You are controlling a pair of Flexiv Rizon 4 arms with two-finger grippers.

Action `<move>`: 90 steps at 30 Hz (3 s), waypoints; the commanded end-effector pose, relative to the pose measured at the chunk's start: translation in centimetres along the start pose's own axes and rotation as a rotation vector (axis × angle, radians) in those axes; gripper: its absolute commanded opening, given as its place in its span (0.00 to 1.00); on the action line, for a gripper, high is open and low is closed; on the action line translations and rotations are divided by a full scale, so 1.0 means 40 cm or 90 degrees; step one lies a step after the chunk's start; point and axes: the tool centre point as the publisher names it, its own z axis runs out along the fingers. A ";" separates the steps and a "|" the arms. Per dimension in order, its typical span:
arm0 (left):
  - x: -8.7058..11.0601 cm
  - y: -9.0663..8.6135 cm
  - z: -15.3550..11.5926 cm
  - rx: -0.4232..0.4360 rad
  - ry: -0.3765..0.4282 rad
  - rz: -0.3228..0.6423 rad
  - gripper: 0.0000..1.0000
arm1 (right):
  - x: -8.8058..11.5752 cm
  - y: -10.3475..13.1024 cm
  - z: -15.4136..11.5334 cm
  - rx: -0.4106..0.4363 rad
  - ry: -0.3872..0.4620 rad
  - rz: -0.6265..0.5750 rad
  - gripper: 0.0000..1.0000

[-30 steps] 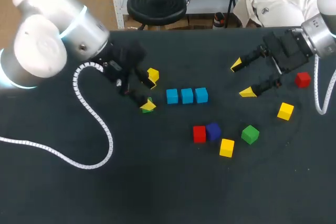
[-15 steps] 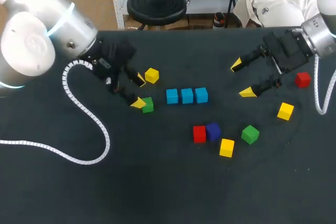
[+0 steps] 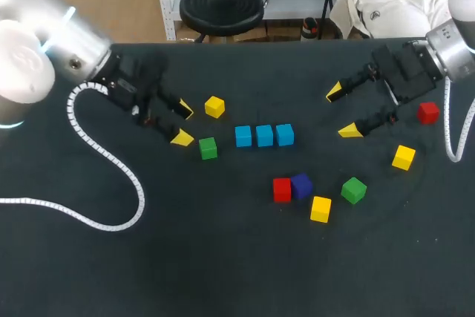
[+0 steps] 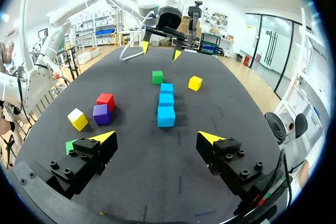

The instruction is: Place the blue cubes, place green cubes on the blue cubes, place the yellow cubes on the green cubes, then place the red cubes on the yellow cubes, and place purple cube on the red cubes.

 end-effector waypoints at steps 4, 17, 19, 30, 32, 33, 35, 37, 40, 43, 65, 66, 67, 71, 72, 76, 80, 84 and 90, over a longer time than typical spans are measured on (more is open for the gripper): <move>-0.059 0.062 0.011 0.012 0.005 0.027 1.00 | 0.000 0.000 0.001 0.000 0.000 -0.001 1.00; -0.092 0.079 0.014 -0.022 0.037 0.046 1.00 | 0.000 0.000 0.001 0.000 0.000 -0.001 1.00; -0.092 0.079 0.014 -0.022 0.037 0.046 1.00 | 0.000 0.000 0.001 0.000 0.000 -0.001 1.00; -0.092 0.079 0.014 -0.022 0.037 0.046 1.00 | -0.003 0.071 -0.065 -0.013 0.036 0.003 1.00; -0.092 0.079 0.014 -0.022 0.037 0.046 1.00 | -0.004 0.093 -0.072 -0.025 0.036 -0.004 1.00; -0.092 0.079 0.014 -0.022 0.037 0.046 1.00 | -0.006 0.105 -0.073 -0.034 0.036 -0.010 1.00; -0.092 0.079 0.014 -0.022 0.037 0.046 1.00 | -0.008 0.128 -0.073 -0.056 0.042 -0.027 1.00; -0.092 0.079 0.014 -0.022 0.037 0.046 1.00 | -0.007 0.153 -0.073 -0.075 0.052 -0.042 1.00; -0.092 0.079 0.014 -0.022 0.037 0.046 1.00 | 0.000 0.191 -0.070 -0.094 0.063 -0.057 1.00; -0.092 0.079 0.014 -0.022 0.037 0.046 1.00 | 0.008 0.223 -0.061 -0.107 0.065 -0.061 1.00; -0.092 0.079 0.014 -0.022 0.037 0.046 1.00 | 0.069 0.339 0.001 -0.191 0.076 -0.119 1.00; -0.092 0.079 0.014 -0.022 0.037 0.046 1.00 | 0.069 0.334 0.008 -0.202 0.080 -0.124 1.00; -0.092 0.079 0.014 -0.022 0.037 0.046 1.00 | 0.071 0.332 0.015 -0.212 0.084 -0.127 1.00; -0.092 0.079 0.014 -0.022 0.037 0.046 1.00 | 0.092 0.331 0.032 -0.241 0.079 -0.129 1.00; -0.092 0.079 0.014 -0.022 0.037 0.046 1.00 | 0.095 0.331 0.034 -0.241 0.077 -0.130 1.00; -0.092 0.079 0.014 -0.022 0.037 0.046 1.00 | 0.109 0.319 0.038 -0.228 0.059 -0.134 1.00; -0.092 0.079 0.014 -0.022 0.037 0.046 1.00 | 0.121 0.306 0.042 -0.224 0.052 -0.133 1.00; -0.092 0.079 0.014 -0.022 0.037 0.046 1.00 | 0.126 0.296 0.046 -0.223 0.045 -0.136 0.94; -0.092 0.079 0.014 -0.022 0.037 0.046 1.00 | 0.128 0.294 0.061 -0.228 0.035 -0.142 0.43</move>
